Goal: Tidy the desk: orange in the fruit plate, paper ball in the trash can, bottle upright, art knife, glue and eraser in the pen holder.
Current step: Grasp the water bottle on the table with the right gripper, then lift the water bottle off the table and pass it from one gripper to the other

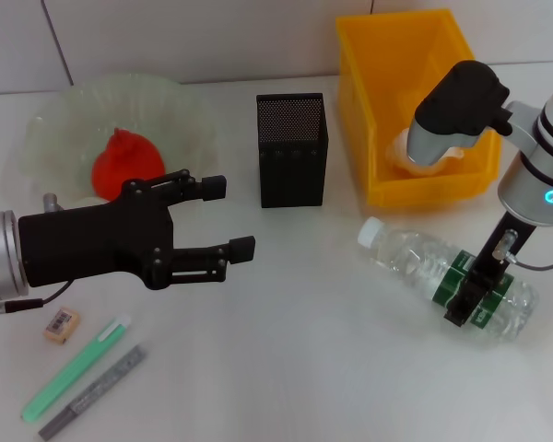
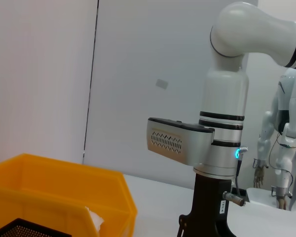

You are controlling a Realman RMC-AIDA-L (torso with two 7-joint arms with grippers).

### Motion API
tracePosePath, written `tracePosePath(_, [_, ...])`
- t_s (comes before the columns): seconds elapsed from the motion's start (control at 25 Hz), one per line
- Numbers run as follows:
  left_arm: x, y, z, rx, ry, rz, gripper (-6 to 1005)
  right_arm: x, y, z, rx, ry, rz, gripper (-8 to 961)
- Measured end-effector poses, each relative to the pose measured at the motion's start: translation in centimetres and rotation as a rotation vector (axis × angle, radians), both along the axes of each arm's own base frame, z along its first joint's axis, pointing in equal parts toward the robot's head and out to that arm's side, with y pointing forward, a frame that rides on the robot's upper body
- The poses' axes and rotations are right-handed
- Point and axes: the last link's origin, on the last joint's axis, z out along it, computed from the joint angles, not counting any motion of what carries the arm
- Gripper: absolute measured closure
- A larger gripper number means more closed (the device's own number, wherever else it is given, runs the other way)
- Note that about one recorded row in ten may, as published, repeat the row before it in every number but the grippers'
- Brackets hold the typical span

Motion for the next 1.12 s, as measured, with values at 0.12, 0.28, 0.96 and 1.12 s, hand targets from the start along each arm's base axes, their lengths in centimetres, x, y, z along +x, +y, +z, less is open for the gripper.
tracePosePath(0.12, [0.00,0.00,0.00,0.000,0.000,0.000,146,0.00,0.00,-0.03,-0.001,0.000,0.000,159])
tracePosePath(0.28, [0.02,0.02,0.00,0.000,0.000,-0.001,146,-0.01,0.00,-0.06,-0.001,0.000,0.000,165])
tracePosePath(0.96, [0.06,0.08,0.02,0.002,-0.001,-0.001,147,-0.10,0.05,-0.50,0.000,-0.033,0.000,191])
tracePosePath(1.12, [0.03,0.07,0.03,0.004,0.000,-0.004,147,-0.10,0.05,-0.50,0.000,-0.033,0.000,191])
